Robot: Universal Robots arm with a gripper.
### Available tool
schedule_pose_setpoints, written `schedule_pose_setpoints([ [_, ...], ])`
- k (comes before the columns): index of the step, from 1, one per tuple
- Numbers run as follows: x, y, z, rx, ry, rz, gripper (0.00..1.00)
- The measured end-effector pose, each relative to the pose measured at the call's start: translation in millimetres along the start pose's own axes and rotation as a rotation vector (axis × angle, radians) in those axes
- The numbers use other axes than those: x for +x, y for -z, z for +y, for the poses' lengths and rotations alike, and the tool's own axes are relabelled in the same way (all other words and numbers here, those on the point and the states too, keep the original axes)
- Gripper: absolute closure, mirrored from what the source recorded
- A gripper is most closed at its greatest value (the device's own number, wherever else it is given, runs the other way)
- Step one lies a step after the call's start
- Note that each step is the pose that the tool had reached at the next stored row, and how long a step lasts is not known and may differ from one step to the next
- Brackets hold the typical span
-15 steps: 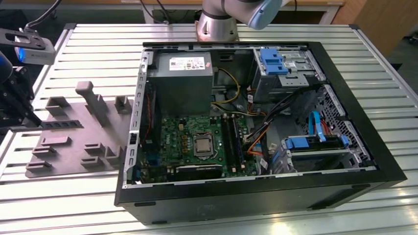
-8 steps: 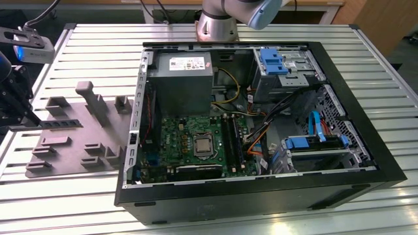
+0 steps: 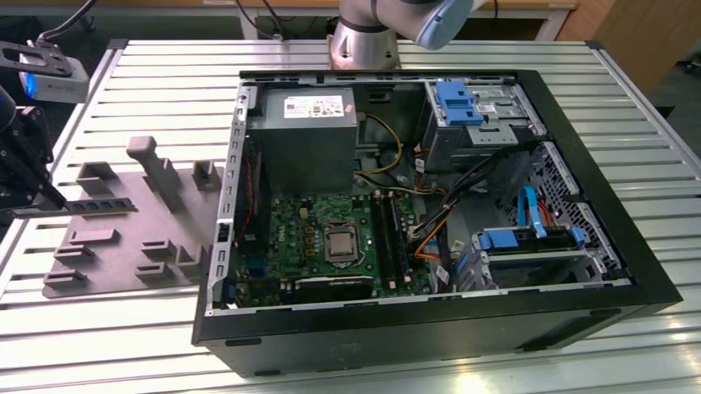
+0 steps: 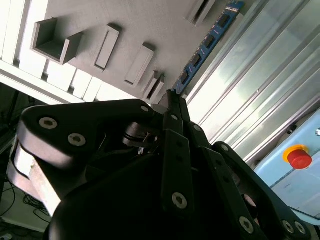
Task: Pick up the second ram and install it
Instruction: 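Pick up the second ram and move it above second insertion slot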
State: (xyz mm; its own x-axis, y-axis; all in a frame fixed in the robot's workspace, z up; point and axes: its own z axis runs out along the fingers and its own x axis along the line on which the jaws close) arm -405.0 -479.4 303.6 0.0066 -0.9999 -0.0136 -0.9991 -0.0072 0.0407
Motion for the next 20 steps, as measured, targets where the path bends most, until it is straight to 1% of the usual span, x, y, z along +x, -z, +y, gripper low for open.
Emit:
schedule_pose_setpoints([
  [20, -0.4, 10.7, 0.4, 0.0006, 0.000, 0.0000, 0.88],
])
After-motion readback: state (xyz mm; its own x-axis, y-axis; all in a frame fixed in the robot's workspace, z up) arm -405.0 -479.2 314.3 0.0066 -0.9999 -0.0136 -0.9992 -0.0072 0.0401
